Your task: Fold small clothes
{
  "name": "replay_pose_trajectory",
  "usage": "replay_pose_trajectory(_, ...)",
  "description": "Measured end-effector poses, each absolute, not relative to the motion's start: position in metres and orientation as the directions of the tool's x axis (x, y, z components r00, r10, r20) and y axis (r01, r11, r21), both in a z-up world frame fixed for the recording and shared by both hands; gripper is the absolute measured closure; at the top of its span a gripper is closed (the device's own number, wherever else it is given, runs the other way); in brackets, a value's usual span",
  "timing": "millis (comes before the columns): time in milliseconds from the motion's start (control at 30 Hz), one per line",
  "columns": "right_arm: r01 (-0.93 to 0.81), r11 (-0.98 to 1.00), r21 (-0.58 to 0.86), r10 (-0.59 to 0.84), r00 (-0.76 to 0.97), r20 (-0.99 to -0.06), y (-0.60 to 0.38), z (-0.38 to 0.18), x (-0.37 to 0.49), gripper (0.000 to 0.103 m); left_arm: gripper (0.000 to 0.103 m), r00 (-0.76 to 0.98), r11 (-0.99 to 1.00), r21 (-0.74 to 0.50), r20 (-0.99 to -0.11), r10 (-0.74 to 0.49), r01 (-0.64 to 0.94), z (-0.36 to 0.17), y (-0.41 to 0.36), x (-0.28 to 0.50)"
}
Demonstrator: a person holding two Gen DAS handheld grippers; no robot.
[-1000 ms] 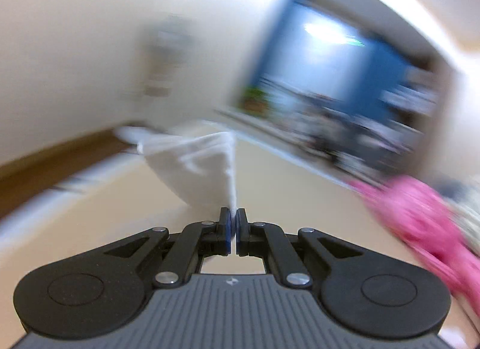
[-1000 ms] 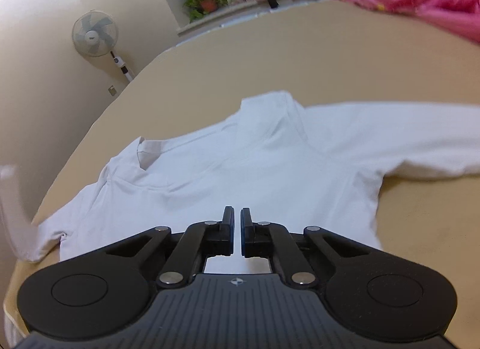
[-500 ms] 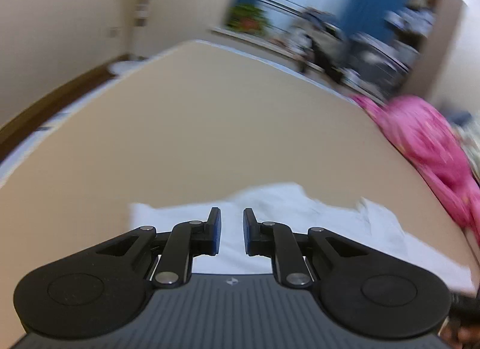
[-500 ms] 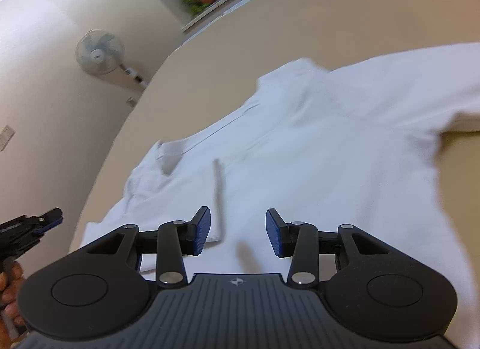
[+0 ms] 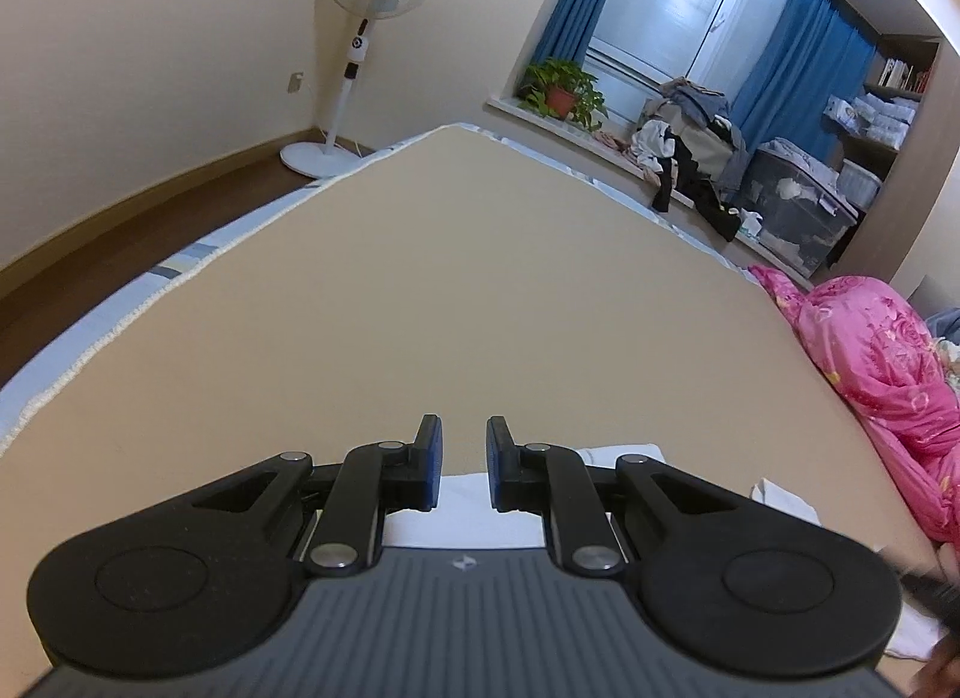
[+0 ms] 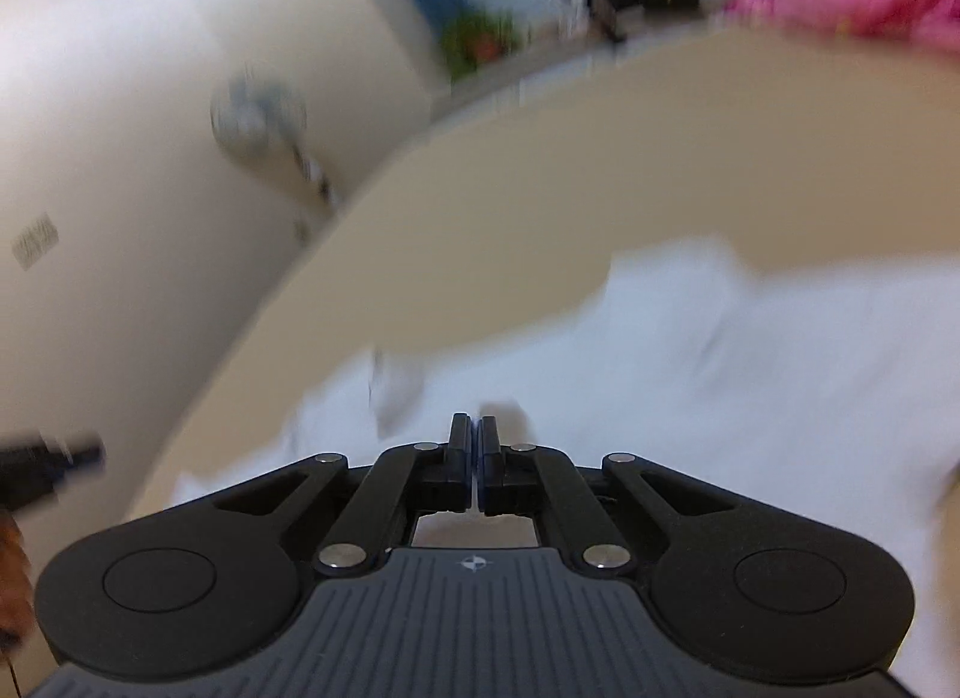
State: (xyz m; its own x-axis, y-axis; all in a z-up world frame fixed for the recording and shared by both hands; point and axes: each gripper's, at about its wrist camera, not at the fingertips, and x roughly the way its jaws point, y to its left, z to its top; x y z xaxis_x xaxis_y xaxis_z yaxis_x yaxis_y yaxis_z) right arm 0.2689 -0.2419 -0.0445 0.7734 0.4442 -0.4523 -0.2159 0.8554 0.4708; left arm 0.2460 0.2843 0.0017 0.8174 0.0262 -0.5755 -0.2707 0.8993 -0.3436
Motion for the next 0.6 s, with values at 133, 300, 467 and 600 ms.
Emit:
replay_pose_trajectory(133,-0.154,0.929,0.336,0.285,0.878,-0.386,-0.294,-0.003,0.256,0.103,0.088,0.799,0.913,-0.345,-0.600,-0.035,-0.219,-0.011,0.269,0.249)
replay_pose_trajectory(300,0.022,0.952,0.306,0.155,0.826,-0.542,-0.344,-0.055,0.270,0.103,0.088,0.730,0.945,-0.303,-0.673,-0.119,-0.125,-0.037,0.238,0.267)
replay_pose_trajectory(467,0.057,0.940,0.335,0.144,0.827,-0.544,-0.344,-0.066,0.285,0.103,0.088,0.667,0.946,-0.323,-0.712,-0.220,-0.033,-0.068,0.217,0.278)
replay_pose_trajectory(600,0.091,0.963,0.255,0.081,0.801,-0.593,-0.346,-0.071,0.288,0.102,0.089,0.478,0.972,-0.233,-0.853,-0.210,0.011,-0.110,0.196,0.287)
